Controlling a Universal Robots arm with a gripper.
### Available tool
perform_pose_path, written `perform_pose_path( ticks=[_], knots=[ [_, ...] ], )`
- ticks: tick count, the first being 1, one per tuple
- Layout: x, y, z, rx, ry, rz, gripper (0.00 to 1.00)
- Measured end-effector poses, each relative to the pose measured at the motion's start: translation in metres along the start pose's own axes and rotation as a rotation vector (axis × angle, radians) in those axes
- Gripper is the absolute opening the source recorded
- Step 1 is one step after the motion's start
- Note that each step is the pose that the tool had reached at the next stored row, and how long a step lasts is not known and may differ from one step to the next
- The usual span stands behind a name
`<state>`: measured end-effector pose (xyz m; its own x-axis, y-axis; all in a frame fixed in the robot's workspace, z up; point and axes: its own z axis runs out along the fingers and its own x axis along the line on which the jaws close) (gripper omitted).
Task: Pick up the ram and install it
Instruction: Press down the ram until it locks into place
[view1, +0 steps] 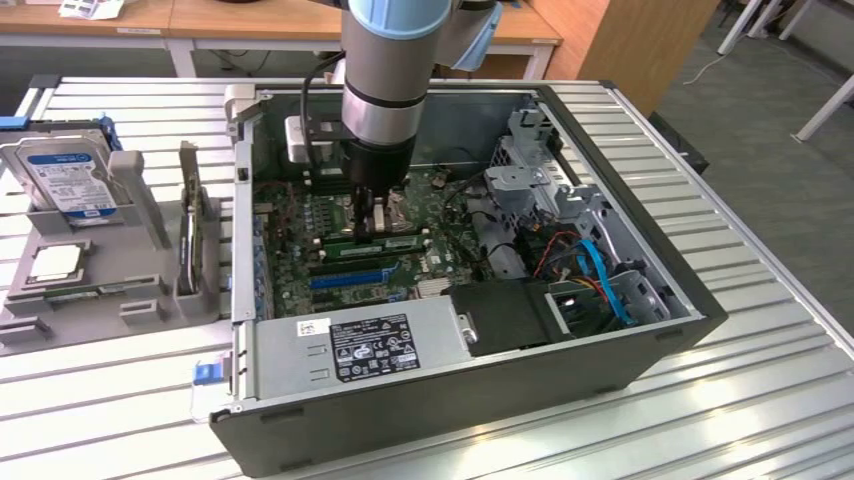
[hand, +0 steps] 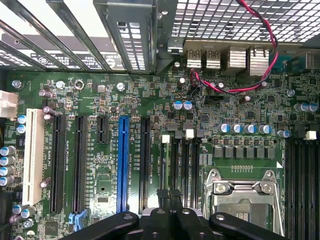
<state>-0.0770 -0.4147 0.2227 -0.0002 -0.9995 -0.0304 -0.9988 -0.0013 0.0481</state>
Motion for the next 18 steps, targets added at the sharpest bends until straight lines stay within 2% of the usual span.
perform_pose_path(
  ticks=[18],
  knots=[
    [-0.001,0.0014,-0.0279,-0.0006,0.0009,0.000,0.10]
  ],
)
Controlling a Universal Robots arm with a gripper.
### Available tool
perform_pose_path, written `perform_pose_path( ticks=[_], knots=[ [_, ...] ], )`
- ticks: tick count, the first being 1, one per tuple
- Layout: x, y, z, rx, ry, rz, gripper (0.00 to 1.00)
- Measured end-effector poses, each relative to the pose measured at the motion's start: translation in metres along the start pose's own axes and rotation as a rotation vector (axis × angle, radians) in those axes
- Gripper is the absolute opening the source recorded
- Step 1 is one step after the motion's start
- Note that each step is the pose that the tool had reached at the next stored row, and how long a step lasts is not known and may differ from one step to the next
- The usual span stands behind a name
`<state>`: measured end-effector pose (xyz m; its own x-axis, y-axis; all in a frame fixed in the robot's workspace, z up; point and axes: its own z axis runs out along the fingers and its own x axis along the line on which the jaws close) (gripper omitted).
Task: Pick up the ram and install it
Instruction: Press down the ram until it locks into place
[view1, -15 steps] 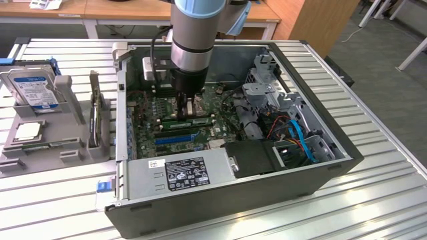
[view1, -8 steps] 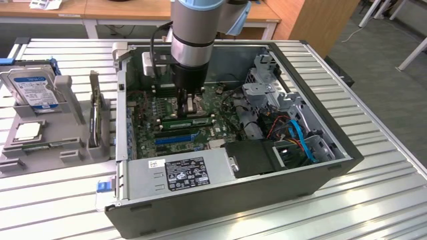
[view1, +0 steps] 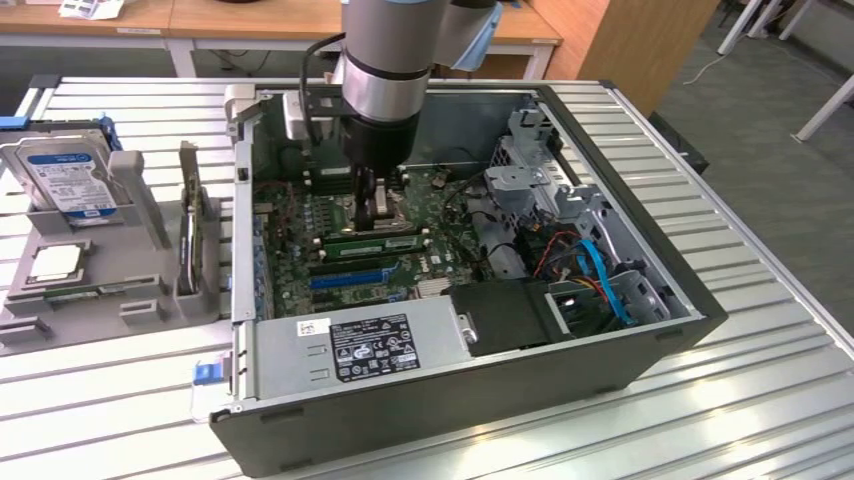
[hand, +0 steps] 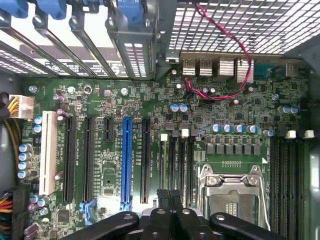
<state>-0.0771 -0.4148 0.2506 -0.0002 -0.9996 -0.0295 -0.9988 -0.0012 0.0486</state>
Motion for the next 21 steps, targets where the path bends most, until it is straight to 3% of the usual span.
perform_pose_path(
  ticks=[21],
  knots=[
    [-0.001,0.0012,-0.0240,0.0000,0.0004,0.000,0.10]
  ],
)
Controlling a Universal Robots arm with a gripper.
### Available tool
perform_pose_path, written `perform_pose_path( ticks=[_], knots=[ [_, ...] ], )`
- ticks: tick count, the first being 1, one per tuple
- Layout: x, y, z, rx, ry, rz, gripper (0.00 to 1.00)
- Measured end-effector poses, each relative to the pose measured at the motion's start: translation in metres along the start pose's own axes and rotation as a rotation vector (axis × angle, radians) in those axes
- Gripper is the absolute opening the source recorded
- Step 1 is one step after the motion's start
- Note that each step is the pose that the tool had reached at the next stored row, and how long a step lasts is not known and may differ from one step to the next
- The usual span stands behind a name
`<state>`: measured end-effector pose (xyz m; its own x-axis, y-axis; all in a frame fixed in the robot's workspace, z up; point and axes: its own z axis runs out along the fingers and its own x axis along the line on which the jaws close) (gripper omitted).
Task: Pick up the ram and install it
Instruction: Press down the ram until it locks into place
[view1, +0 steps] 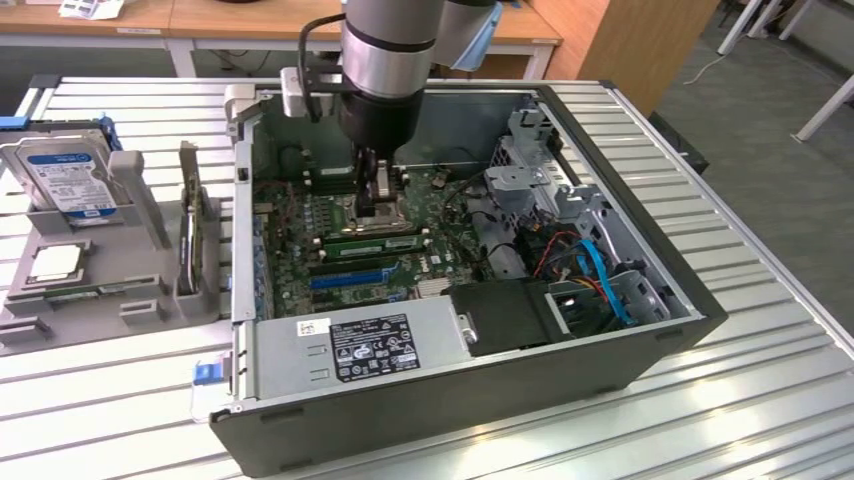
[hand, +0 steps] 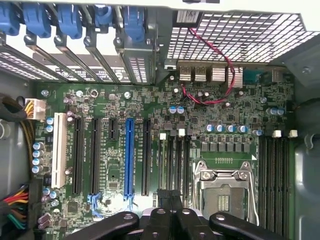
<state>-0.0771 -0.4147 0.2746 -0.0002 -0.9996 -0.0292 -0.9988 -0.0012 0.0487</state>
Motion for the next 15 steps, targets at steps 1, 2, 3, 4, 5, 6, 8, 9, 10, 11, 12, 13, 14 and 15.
perform_pose_path(
  ticks=[1,2,3,4,5,6,8,9,10,11,12,13,14,15],
  knots=[
    [0.000,0.0000,-0.0013,0.0001,0.0001,0.000,0.10],
    [0.000,0.0001,-0.0026,-0.0001,0.0001,0.000,0.10],
    [0.000,0.0002,-0.0038,0.0000,0.0000,0.000,0.10],
    [0.000,0.0002,-0.0051,0.0000,0.0000,0.000,0.10],
    [0.000,0.0003,-0.0062,0.0000,0.0000,0.000,0.10],
    [0.000,0.0004,-0.0074,0.0000,0.0001,0.000,0.10],
    [0.000,0.0005,-0.0099,0.0000,0.0000,0.000,0.10],
    [0.000,0.0005,-0.0111,0.0000,0.0001,0.000,0.10],
    [0.000,0.0006,-0.0125,0.0000,0.0001,0.000,0.10],
    [0.000,0.0006,-0.0136,0.0000,0.0000,0.000,0.10],
    [0.000,0.0007,-0.0147,0.0000,0.0000,0.000,0.10],
    [0.000,0.0007,-0.0157,0.0000,0.0000,0.000,0.10],
    [0.000,0.0008,-0.0167,0.0000,0.0000,0.000,0.10],
    [-0.001,0.0008,-0.0179,0.0000,0.0000,0.000,0.10]
  ],
)
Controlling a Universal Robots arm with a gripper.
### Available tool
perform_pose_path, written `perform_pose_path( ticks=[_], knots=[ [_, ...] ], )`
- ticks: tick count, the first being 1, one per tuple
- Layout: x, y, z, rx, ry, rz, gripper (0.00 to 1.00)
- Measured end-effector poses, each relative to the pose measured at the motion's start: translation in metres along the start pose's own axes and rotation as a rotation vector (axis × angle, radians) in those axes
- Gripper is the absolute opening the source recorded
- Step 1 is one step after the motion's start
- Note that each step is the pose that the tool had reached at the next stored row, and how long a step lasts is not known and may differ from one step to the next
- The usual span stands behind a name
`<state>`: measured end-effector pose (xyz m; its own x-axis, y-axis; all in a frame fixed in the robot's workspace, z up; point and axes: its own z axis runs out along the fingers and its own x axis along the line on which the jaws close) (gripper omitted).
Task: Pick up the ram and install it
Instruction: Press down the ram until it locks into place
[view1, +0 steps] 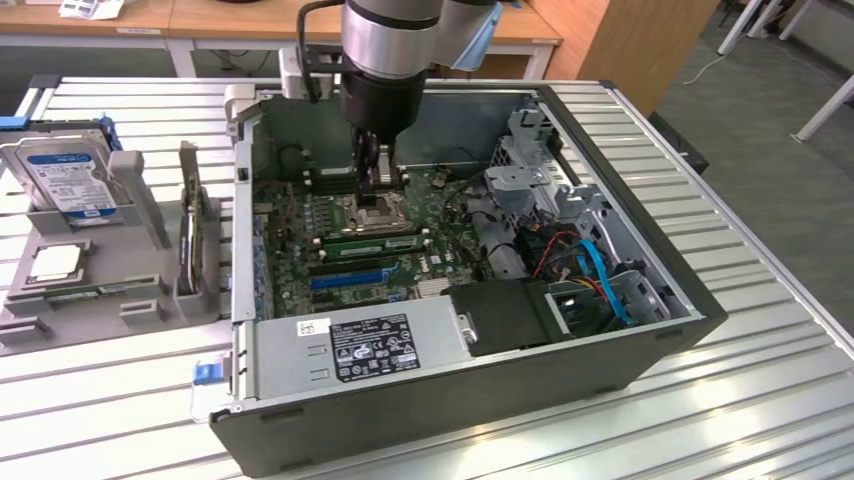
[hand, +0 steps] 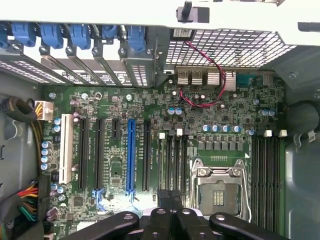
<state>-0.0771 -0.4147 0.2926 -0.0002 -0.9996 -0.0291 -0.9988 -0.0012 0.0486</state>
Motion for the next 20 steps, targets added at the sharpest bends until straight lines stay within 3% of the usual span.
perform_pose_path(
  ticks=[20],
  knots=[
    [-0.001,0.0017,-0.0341,0.0000,0.0000,0.000,0.10]
  ],
)
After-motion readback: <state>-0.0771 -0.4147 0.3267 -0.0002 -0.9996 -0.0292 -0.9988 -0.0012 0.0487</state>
